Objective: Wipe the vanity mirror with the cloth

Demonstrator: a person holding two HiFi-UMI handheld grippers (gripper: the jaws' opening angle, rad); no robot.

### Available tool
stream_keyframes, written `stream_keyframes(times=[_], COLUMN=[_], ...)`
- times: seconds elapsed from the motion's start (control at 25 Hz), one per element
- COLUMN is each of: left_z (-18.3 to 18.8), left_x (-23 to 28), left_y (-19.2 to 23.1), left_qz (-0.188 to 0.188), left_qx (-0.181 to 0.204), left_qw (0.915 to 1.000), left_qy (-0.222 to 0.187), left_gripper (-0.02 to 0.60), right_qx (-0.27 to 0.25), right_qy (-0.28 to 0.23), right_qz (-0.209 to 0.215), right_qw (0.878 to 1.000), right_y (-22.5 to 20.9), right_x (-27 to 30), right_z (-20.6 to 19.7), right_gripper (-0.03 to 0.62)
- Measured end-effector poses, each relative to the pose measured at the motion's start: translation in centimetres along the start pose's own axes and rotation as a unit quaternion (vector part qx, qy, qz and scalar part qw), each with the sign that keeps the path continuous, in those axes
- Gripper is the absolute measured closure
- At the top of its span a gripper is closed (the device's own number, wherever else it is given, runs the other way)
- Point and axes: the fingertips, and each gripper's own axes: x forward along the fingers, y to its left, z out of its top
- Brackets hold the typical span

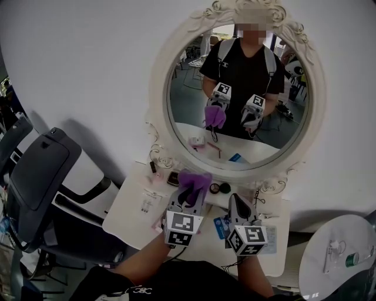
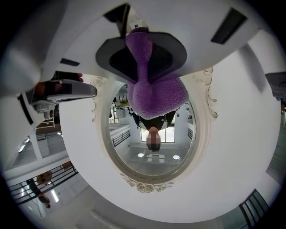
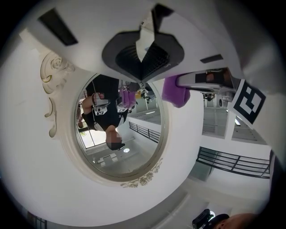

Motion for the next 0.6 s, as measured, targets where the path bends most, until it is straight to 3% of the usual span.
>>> stream_keyframes(times=[0.6], left_z=[-0.3], left_x=[1.2], left_y=[-0.5], left_qz=[-0.012], left_qx=[-0.012], left_qw=[0.9998], left_qy=[0.003], left_gripper=[0.508], right_qx=[0.003], right_qy=[0.006], right_qz=[-0.008], right_qw=[1.0], right_y=[-1.2], right_x=[0.4], right_z=[-0.5], right_gripper=[0.585])
